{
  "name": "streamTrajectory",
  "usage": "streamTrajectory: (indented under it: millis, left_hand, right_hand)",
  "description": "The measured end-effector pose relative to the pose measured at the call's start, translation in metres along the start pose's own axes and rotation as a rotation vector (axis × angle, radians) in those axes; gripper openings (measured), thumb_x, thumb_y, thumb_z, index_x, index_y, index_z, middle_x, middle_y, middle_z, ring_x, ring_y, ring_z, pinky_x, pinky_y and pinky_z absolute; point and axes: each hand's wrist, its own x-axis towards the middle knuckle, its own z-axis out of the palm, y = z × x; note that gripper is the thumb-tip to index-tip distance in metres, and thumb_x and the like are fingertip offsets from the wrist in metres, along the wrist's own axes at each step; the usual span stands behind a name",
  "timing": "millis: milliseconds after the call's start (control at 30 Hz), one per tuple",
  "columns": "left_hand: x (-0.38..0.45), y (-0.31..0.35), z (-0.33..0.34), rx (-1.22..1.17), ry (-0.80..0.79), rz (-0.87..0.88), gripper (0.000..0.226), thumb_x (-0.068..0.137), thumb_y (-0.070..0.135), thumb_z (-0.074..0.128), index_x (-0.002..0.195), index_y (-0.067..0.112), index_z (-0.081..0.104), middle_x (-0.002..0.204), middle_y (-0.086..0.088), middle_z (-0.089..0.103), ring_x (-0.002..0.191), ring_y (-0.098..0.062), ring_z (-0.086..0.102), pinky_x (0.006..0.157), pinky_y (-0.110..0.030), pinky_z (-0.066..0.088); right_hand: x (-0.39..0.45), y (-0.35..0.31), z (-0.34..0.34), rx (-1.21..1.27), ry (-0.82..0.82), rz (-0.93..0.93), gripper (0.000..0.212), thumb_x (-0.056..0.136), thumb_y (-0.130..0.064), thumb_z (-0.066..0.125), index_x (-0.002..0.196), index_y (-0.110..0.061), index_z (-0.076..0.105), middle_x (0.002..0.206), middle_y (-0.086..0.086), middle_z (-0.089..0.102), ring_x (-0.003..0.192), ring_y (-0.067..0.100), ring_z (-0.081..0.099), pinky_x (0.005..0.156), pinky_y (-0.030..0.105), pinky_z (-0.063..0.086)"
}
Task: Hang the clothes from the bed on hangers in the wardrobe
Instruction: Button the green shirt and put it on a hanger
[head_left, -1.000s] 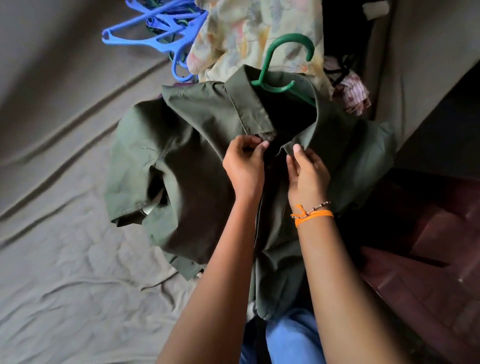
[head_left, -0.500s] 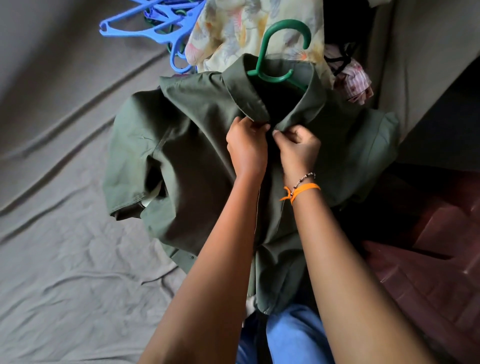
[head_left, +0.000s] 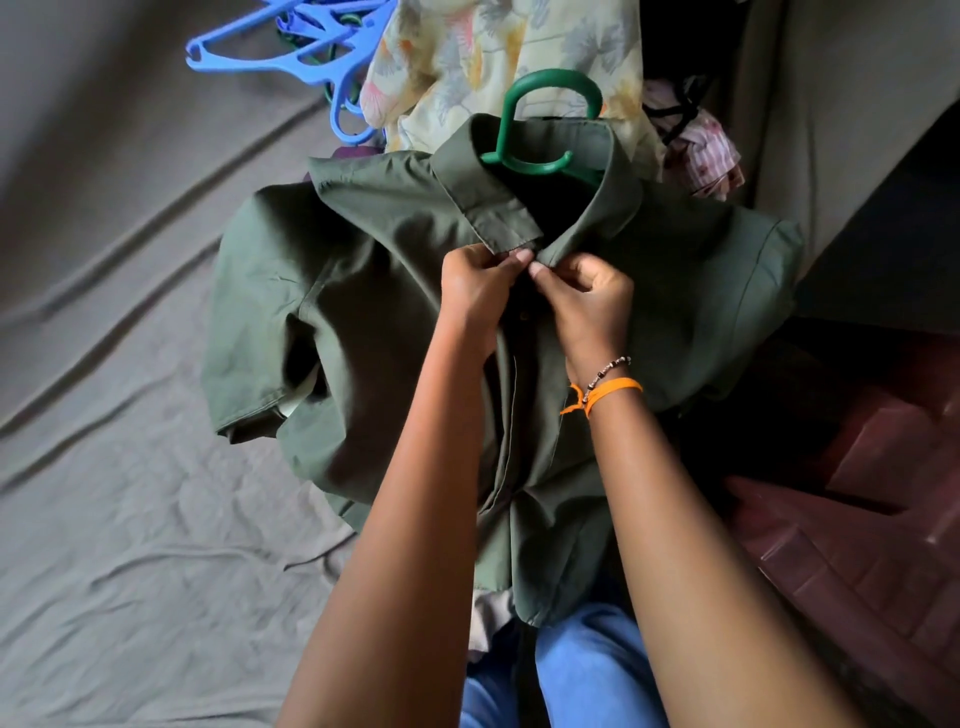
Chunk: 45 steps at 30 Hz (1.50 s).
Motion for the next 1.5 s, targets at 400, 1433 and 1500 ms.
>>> streamTrajectory:
  millis: [400, 1433, 1500]
  left_hand:
    - [0.004, 0.012, -0.025, 0.09, -0.226, -0.186, 0.036, 0.088, 0.01, 0.064, 0.056, 0.018, 0.051, 0.049, 0.009, 0.051, 0.057, -0.002, 0.044, 0.066, -0.02, 0.039]
    - [-0.003, -0.022, -0.007, 0.118, 0.276, -0.03, 0.016, 0.083, 0.012, 0.064, 0.071, 0.022, 0.067, 0.077, -0.002, 0.071, 0.077, -0.02, 0.068, 0.081, -0.032, 0.055]
    - [-0.009, -0.027, -0.009, 0.156, 0.282, -0.021, 0.019, 0.084, 0.012, 0.061, 0.071, 0.025, 0.066, 0.079, 0.001, 0.07, 0.076, -0.018, 0.065, 0.082, -0.033, 0.053]
  right_hand:
    - [-0.006, -0.013, -0.005, 0.051, -0.091, 0.014, 0.022, 0.081, 0.003, 0.066, 0.069, -0.015, 0.065, 0.056, -0.009, 0.067, 0.055, 0.001, 0.06, 0.059, 0.017, 0.051]
    - [-0.009, -0.027, -0.029, -0.218, 0.193, -0.185, 0.02, 0.08, 0.002, 0.056, 0.098, -0.004, 0.06, 0.085, -0.001, 0.057, 0.07, -0.003, 0.054, 0.069, 0.018, 0.045]
    - [-0.005, -0.039, -0.035, -0.359, 0.235, -0.416, 0.04, 0.073, 0.002, 0.056, 0.113, -0.004, 0.056, 0.099, -0.002, 0.051, 0.084, 0.007, 0.051, 0.072, 0.017, 0.042]
